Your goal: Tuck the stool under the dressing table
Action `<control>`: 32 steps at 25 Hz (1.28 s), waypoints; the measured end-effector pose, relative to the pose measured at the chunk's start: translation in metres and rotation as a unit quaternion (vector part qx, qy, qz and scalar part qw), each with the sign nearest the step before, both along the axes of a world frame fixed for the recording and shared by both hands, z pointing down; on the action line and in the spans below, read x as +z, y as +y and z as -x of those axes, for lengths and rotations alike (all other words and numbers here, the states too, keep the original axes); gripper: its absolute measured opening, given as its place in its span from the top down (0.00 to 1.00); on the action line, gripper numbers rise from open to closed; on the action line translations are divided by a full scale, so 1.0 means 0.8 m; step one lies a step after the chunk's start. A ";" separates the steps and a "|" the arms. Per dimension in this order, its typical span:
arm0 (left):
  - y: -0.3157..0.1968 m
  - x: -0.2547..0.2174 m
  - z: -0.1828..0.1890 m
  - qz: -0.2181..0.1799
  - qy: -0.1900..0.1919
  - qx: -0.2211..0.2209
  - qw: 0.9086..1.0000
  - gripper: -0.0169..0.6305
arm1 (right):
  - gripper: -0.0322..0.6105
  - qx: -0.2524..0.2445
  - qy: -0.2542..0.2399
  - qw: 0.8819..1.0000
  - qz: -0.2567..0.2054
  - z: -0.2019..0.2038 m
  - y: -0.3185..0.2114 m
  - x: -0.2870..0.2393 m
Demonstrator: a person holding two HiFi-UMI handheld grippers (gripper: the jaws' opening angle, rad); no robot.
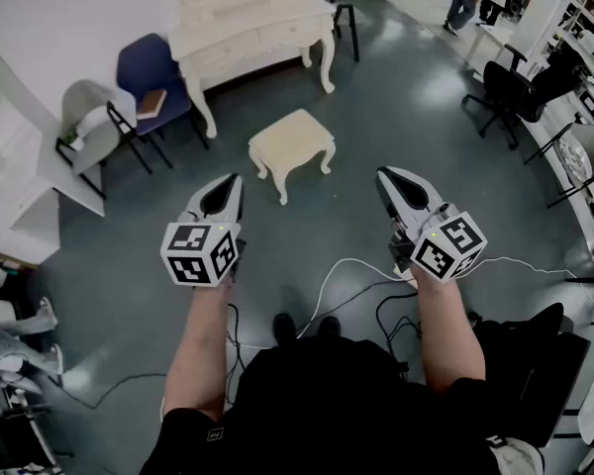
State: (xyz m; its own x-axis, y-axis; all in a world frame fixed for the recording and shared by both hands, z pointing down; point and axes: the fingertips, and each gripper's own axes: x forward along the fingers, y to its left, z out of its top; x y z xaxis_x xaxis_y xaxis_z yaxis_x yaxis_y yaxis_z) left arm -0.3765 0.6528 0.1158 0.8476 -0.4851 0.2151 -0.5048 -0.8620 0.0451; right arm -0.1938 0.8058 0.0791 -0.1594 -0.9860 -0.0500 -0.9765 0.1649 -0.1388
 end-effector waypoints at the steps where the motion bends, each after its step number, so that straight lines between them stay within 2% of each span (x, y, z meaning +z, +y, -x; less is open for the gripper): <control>1: 0.001 0.000 -0.002 0.000 0.000 0.000 1.000 0.95 | 0.95 0.000 0.000 1.000 -0.001 -0.002 0.002 0.001; 9: 0.019 -0.001 -0.027 -0.003 -0.005 0.005 1.000 0.95 | 0.95 -0.005 0.000 1.000 -0.005 -0.025 0.022 0.006; 14: 0.021 -0.002 -0.042 -0.018 -0.020 0.011 1.000 0.95 | 0.95 -0.009 -0.010 1.000 0.003 -0.048 0.036 0.019; 22: 0.009 0.027 -0.089 0.004 -0.007 0.017 1.000 0.95 | 0.94 -0.019 -0.025 0.999 0.017 -0.086 0.030 0.042; 26: -0.021 0.047 -0.124 0.020 -0.007 0.027 0.999 0.95 | 0.94 -0.015 -0.037 0.999 0.034 -0.111 0.001 0.059; 32: -0.101 0.064 -0.183 0.035 0.002 0.038 0.999 0.95 | 0.94 -0.001 -0.053 0.997 0.052 -0.163 -0.068 0.079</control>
